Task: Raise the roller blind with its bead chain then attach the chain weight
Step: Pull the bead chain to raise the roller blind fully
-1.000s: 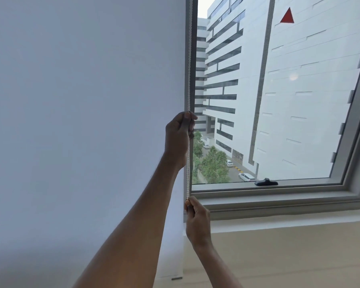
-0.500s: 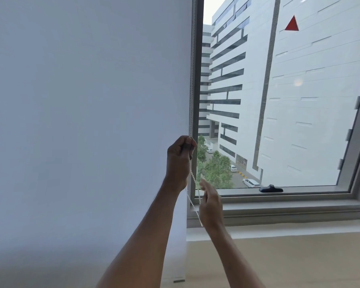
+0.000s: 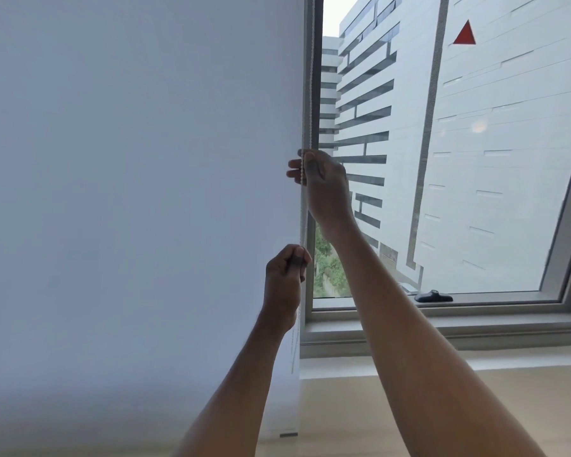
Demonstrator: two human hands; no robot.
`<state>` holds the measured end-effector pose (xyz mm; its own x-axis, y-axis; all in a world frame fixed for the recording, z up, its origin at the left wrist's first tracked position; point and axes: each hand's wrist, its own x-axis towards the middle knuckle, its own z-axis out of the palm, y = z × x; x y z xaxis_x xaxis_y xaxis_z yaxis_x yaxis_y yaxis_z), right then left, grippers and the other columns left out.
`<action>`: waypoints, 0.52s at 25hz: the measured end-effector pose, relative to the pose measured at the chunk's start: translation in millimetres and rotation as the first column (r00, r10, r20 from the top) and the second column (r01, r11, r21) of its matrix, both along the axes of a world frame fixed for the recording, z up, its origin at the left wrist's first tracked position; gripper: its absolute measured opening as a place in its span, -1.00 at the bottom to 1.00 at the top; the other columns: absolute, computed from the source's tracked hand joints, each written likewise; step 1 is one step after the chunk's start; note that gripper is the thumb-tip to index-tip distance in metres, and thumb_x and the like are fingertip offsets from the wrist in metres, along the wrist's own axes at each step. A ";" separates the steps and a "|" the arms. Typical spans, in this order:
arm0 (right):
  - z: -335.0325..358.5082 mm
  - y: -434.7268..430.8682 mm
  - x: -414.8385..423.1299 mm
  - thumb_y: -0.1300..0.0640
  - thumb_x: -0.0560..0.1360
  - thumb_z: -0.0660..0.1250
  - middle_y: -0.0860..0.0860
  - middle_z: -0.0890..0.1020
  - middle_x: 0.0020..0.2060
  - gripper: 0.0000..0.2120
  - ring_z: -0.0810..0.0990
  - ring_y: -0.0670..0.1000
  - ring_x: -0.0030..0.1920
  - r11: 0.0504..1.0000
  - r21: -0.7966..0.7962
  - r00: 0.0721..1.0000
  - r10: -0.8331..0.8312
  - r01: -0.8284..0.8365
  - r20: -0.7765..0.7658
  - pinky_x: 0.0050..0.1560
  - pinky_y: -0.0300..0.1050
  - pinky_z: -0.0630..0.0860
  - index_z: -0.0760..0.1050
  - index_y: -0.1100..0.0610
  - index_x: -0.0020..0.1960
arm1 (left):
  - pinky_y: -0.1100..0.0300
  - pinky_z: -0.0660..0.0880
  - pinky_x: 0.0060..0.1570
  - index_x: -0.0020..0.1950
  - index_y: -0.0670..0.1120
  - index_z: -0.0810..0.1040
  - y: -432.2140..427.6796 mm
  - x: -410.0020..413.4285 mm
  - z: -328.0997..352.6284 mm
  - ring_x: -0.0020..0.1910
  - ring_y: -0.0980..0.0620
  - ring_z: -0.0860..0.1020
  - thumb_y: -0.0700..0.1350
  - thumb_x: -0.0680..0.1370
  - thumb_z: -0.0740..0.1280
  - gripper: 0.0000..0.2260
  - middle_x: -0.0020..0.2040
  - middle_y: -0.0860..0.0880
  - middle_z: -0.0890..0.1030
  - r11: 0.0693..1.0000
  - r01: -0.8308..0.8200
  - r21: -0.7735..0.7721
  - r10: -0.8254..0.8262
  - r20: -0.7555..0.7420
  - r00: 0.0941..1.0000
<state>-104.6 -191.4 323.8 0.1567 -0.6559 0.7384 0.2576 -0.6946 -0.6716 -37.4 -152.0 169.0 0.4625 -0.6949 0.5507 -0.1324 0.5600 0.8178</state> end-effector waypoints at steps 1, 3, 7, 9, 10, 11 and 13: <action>8.6 -0.4 0.7 0.17 0.74 0.16 0.11 0.73 -0.02 -0.73 0.73 0.09 -0.04 1.000 0.009 1.000 0.013 -0.013 0.004 0.08 0.03 0.66 0.56 0.26 0.28 | 0.27 0.32 -0.27 -0.15 -0.18 0.52 1.8 0.1 -12.2 -0.28 0.06 0.31 -0.31 0.72 0.20 -0.74 -0.26 -0.08 0.43 1.000 0.004 0.022 -0.004 -0.012 1.000; 22.1 -0.3 2.4 0.17 0.74 0.17 0.11 0.71 -0.04 -0.75 0.71 0.07 -0.11 0.998 0.029 0.998 0.059 -0.059 0.005 0.01 0.01 0.67 0.55 0.27 0.27 | 0.26 0.31 -0.26 -0.16 -0.17 0.52 6.5 -1.5 -34.2 -0.27 0.05 0.31 -0.30 0.73 0.20 -0.72 -0.26 -0.05 0.44 0.998 0.013 0.063 -0.011 -0.032 0.999; 32.6 -2.4 7.2 0.21 0.73 0.19 0.06 0.67 -0.23 -0.80 0.51 -0.03 -0.36 0.997 0.042 0.997 0.071 -0.072 0.008 -0.30 -0.13 0.50 0.59 0.17 0.10 | 0.25 0.28 -0.25 -0.19 -0.18 0.49 14.0 -5.8 -71.4 -0.28 0.05 0.28 -0.31 0.74 0.20 -0.70 -0.27 -0.05 0.41 0.992 0.026 0.120 -0.019 -0.056 0.998; 25.7 -3.6 8.6 0.23 0.72 0.18 0.01 0.56 -0.37 -0.71 0.40 -0.04 -0.38 0.999 0.044 1.000 0.021 -0.021 0.009 -0.31 -0.09 0.36 0.61 0.09 -0.07 | 0.27 0.28 -0.26 -0.19 -0.19 0.48 16.3 -5.4 -81.6 -0.29 0.05 0.28 -0.32 0.74 0.20 -0.70 -0.28 -0.03 0.41 0.992 0.033 0.121 -0.023 -0.078 0.997; 18.9 -2.9 9.5 0.24 0.72 0.18 0.00 0.50 -0.39 -0.67 0.36 -0.05 -0.38 0.999 0.051 1.000 0.000 -0.001 0.023 -0.31 -0.10 0.32 0.58 0.06 -0.15 | 0.28 0.28 -0.26 -0.19 -0.18 0.49 16.7 -4.7 -85.3 -0.29 0.06 0.28 -0.32 0.74 0.20 -0.70 -0.28 -0.02 0.41 0.991 0.038 0.126 -0.028 -0.079 0.996; 10.5 -1.4 10.4 0.25 0.71 0.17 -0.01 0.46 -0.40 -0.65 0.33 -0.07 -0.39 0.998 0.058 0.999 -0.012 0.010 0.042 -0.33 -0.13 0.29 0.54 0.06 -0.20 | 0.29 0.28 -0.26 -0.19 -0.17 0.50 17.6 -4.9 -90.0 -0.29 0.06 0.27 -0.32 0.74 0.20 -0.69 -0.29 -0.02 0.40 0.989 0.043 0.139 -0.032 -0.079 0.996; -8.4 2.3 12.1 0.29 0.70 0.17 -0.03 0.41 -0.40 -0.66 0.31 -0.17 -0.43 0.997 0.073 0.997 -0.016 0.011 0.075 -0.38 -0.28 0.27 0.51 0.12 -0.21 | 0.32 0.32 -0.27 -0.17 -0.18 0.57 22.0 -7.4 -104.3 -0.32 0.07 0.31 -0.31 0.74 0.21 -0.69 -0.32 -0.01 0.44 0.982 0.052 0.183 -0.038 -0.082 0.996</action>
